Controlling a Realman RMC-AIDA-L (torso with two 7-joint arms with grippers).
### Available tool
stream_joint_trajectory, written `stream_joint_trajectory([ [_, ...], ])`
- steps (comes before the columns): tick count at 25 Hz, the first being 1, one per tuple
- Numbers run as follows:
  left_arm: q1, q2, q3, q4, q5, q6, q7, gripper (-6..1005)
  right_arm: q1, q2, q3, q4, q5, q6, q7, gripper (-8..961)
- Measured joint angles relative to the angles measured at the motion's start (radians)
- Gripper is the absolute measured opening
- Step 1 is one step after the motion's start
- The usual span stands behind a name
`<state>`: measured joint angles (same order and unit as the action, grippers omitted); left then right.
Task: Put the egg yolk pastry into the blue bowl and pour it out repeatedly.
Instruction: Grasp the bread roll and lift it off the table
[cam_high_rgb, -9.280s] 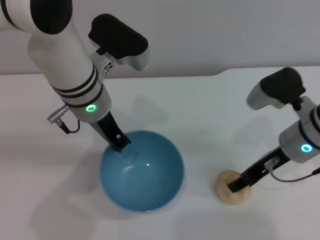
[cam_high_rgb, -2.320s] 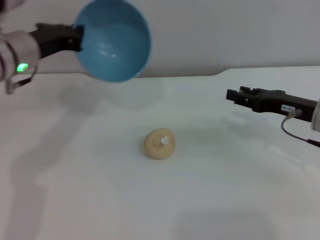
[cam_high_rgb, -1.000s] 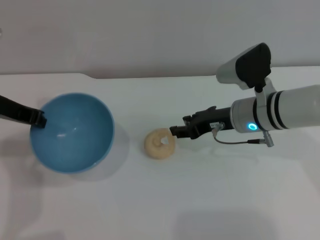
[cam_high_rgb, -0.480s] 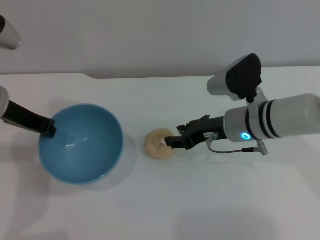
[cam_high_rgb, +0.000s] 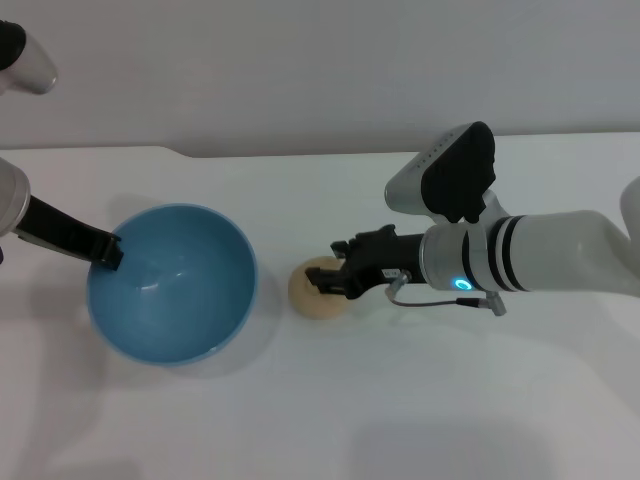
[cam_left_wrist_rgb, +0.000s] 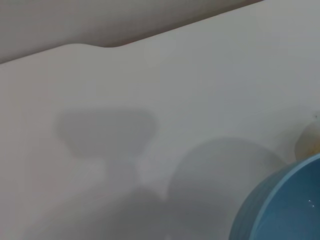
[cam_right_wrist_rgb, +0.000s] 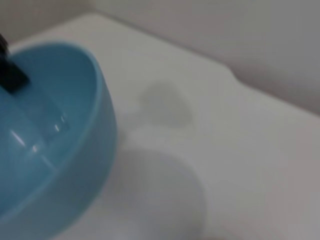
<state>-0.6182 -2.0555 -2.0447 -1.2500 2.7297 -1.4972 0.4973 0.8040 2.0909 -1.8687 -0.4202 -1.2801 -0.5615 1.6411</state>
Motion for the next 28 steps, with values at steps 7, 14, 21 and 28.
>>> stream_joint_trajectory([
  [7, 0.000, 0.000, 0.009, -0.003, 0.000, -0.001, 0.000, 14, 0.004, 0.000, -0.027, 0.042, 0.138, 0.010, -0.080, 490],
  [14, -0.002, 0.000, 0.035, -0.007, 0.000, 0.001, 0.000, 13, -0.014, 0.000, -0.033, 0.049, 0.160, 0.016, -0.080, 491],
  [21, -0.003, 0.000, 0.056, -0.006, -0.001, 0.005, 0.000, 13, -0.016, 0.000, -0.178, 0.077, 0.413, 0.046, -0.170, 490],
  [28, -0.003, 0.000, 0.073, -0.006, -0.003, 0.005, 0.000, 14, -0.019, 0.000, -0.221, 0.082, 0.479, 0.070, -0.187, 489],
])
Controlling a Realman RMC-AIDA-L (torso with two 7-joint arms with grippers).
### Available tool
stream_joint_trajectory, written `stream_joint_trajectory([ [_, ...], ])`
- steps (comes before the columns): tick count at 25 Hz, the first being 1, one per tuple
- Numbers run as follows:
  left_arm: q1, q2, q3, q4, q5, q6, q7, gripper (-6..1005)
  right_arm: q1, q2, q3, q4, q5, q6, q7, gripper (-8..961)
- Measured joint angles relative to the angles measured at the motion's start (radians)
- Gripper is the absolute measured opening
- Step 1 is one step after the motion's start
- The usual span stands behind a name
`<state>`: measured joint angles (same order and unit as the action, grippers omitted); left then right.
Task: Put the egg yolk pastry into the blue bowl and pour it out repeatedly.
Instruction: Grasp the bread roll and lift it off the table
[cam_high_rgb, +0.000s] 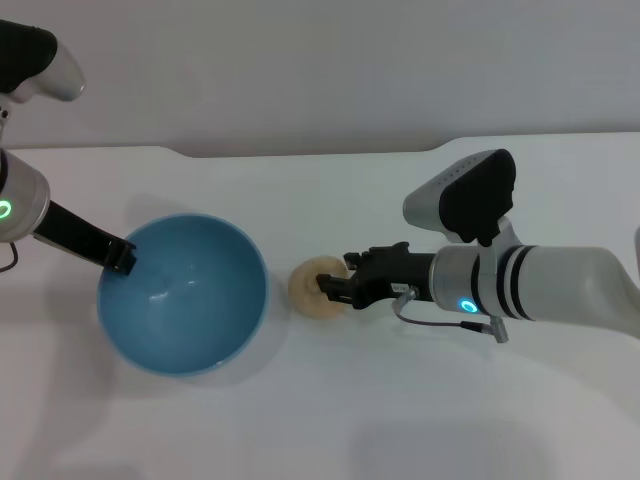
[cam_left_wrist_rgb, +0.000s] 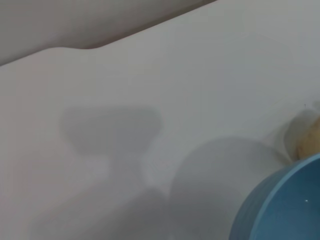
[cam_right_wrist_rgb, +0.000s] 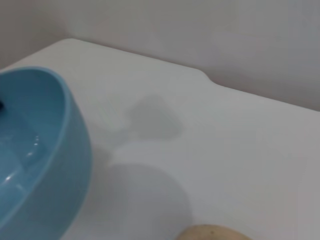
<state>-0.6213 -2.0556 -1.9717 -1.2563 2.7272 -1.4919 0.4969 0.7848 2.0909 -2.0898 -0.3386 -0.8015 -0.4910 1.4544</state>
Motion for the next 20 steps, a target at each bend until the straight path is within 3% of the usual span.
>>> stream_joint_trajectory([
  [14, 0.000, -0.001, 0.004, 0.005, 0.000, 0.006, 0.003, 13, -0.019, 0.002, -0.001, 0.006, 0.033, 0.027, 0.001, 486],
  [20, 0.000, -0.001, 0.004, 0.006, 0.000, 0.006, 0.004, 14, -0.014, 0.002, -0.001, 0.010, 0.034, 0.034, 0.001, 398],
])
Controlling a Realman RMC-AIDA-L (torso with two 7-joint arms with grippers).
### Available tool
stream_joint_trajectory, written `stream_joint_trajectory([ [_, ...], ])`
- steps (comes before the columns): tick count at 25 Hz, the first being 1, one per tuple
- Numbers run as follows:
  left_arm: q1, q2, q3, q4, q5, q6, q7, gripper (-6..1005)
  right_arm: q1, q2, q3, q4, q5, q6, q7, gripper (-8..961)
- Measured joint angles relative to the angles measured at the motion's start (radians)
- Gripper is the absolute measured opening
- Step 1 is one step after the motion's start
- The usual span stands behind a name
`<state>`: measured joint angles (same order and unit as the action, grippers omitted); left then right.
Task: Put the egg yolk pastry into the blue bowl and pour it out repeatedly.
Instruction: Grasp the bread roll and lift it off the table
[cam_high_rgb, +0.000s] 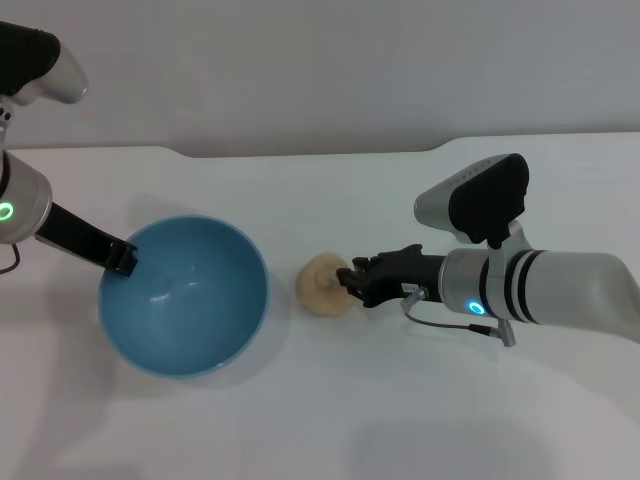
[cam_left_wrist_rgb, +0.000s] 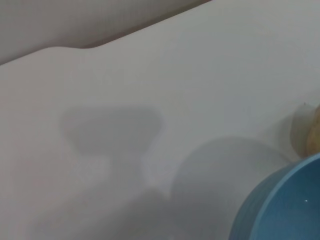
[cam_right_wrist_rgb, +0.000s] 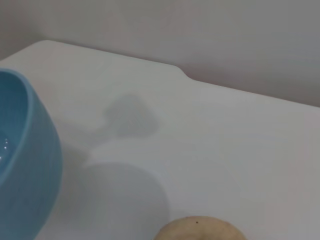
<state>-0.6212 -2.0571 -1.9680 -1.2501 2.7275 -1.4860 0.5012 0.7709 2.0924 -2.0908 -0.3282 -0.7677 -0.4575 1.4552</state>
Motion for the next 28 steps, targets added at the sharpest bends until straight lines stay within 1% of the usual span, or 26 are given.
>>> stream_joint_trajectory([
  [2, 0.000, 0.000, 0.000, 0.000, 0.000, 0.001, 0.000, 14, 0.003, 0.000, 0.000, 0.005, 0.000, 0.000, 0.004, 369],
  [8, 0.000, 0.000, 0.000, 0.000, 0.000, 0.007, -0.002, 14, 0.003, 0.000, -0.001, 0.005, 0.001, -0.004, 0.004, 131],
  [11, 0.000, 0.002, 0.000, 0.000, 0.000, 0.008, -0.002, 14, -0.004, -0.002, 0.003, -0.007, 0.001, -0.013, 0.004, 51],
  [13, 0.000, 0.003, 0.000, 0.001, 0.000, 0.007, -0.002, 14, -0.006, -0.008, 0.010, -0.009, 0.001, -0.026, 0.007, -3],
  [14, -0.003, 0.003, 0.000, 0.001, 0.000, 0.007, -0.002, 14, -0.007, -0.012, 0.020, -0.001, 0.001, -0.053, 0.008, -3],
  [18, -0.009, 0.001, 0.000, 0.001, 0.000, 0.005, -0.002, 13, -0.007, -0.015, 0.026, 0.008, 0.001, -0.074, 0.009, -1],
  [22, -0.015, 0.001, 0.000, 0.002, 0.000, 0.004, -0.003, 13, -0.006, -0.016, 0.026, 0.008, -0.002, -0.075, 0.015, 12],
  [28, -0.026, 0.000, 0.000, 0.019, 0.000, 0.005, -0.003, 13, 0.015, -0.019, 0.012, 0.008, -0.023, -0.079, 0.089, 39],
])
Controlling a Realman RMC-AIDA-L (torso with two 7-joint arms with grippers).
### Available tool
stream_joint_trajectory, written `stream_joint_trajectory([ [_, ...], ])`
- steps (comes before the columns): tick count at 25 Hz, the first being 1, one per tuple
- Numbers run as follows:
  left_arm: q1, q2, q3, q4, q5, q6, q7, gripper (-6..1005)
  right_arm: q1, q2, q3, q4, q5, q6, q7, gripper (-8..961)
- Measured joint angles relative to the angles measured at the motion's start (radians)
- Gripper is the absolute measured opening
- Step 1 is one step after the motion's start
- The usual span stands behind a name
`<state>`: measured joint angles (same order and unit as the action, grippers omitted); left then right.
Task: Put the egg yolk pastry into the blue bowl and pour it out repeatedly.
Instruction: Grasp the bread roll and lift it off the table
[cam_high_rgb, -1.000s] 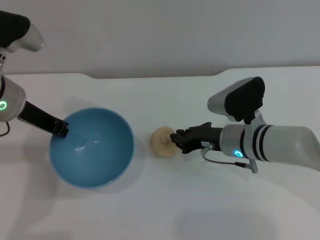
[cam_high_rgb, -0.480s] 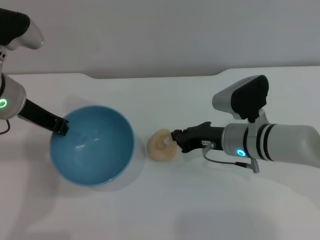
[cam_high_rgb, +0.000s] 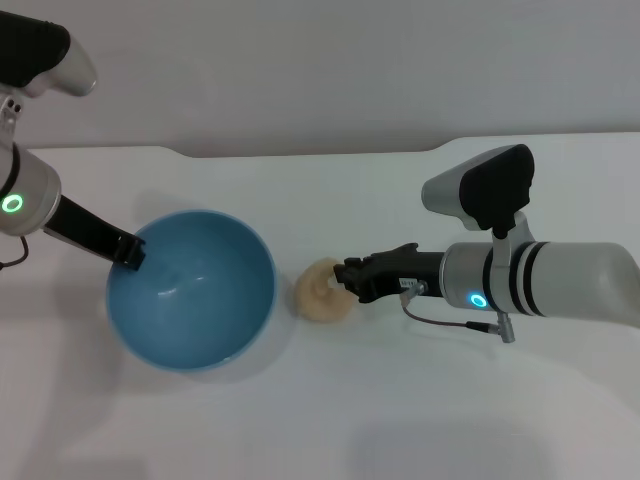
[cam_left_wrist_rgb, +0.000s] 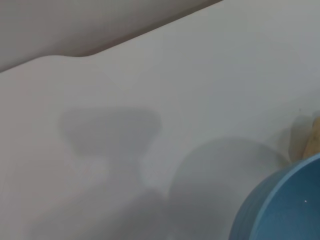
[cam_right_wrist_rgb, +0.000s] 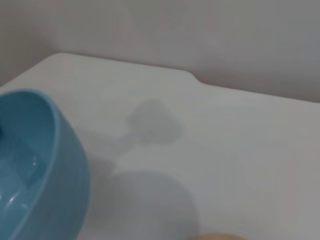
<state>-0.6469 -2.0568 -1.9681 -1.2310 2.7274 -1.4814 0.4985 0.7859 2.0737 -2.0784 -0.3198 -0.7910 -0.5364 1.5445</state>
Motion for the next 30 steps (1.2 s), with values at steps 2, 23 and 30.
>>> stream_joint_trajectory([
  [2, -0.007, 0.000, 0.000, 0.010, 0.000, 0.002, 0.000, 13, 0.002, 0.000, -0.001, 0.000, -0.011, -0.003, 0.002, 48],
  [23, -0.036, 0.004, 0.000, 0.031, 0.006, 0.027, 0.000, 13, 0.049, 0.018, -0.052, 0.025, -0.006, 0.115, 0.059, 601],
  [30, -0.039, 0.004, 0.000, 0.031, 0.006, 0.029, 0.000, 14, 0.057, 0.019, -0.053, 0.025, -0.005, 0.111, 0.062, 602],
])
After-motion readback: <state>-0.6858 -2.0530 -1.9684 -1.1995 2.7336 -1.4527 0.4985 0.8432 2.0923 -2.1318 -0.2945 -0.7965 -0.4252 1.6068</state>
